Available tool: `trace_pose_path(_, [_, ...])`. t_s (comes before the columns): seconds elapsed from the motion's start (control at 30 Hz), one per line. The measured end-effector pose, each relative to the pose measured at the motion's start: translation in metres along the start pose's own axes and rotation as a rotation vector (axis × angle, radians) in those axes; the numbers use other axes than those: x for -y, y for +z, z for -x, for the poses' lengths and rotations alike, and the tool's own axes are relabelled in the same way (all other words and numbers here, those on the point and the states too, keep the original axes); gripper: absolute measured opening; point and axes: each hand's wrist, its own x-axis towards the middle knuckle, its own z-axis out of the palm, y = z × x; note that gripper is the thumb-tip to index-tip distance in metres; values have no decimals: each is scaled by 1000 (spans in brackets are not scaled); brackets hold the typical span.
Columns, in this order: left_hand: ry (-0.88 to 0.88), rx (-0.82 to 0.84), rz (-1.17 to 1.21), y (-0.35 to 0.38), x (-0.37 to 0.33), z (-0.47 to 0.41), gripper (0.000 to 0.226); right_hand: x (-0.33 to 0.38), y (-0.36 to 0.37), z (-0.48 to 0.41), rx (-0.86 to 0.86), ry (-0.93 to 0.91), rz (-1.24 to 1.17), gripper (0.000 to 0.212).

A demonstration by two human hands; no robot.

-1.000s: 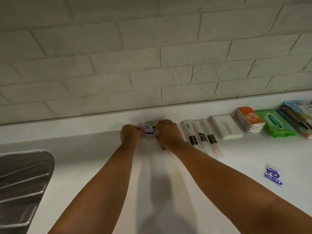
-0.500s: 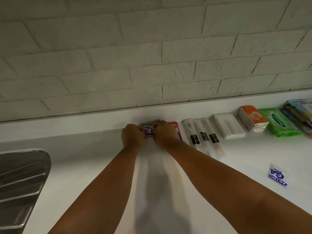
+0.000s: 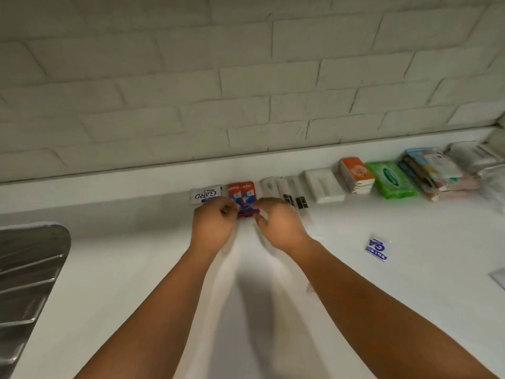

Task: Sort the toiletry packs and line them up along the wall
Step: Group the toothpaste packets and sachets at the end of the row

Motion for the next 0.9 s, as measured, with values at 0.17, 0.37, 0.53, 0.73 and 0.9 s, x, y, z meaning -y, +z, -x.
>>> trace_pose_path(0.17, [1,110,150,26,-42,70,5,-39,-38,70,32,108,-26,30])
trace_pose_path(0.37, [-57,312,57,73,-68,129,24,-82,-59,132,115,187,23,33])
trace_pose_path(0.53, [-81,393,-117,104,-77,162,46,-100,-54,163,208,207,110,40])
trace_pose_path(0.73, [-59,366,-288,127,-85,173,37,-104,-47,166,266,201,164,33])
trace_pose_path(0.9, [-109,376,-235,123,-90,167,25,-106,-47,157,321,277,111,46])
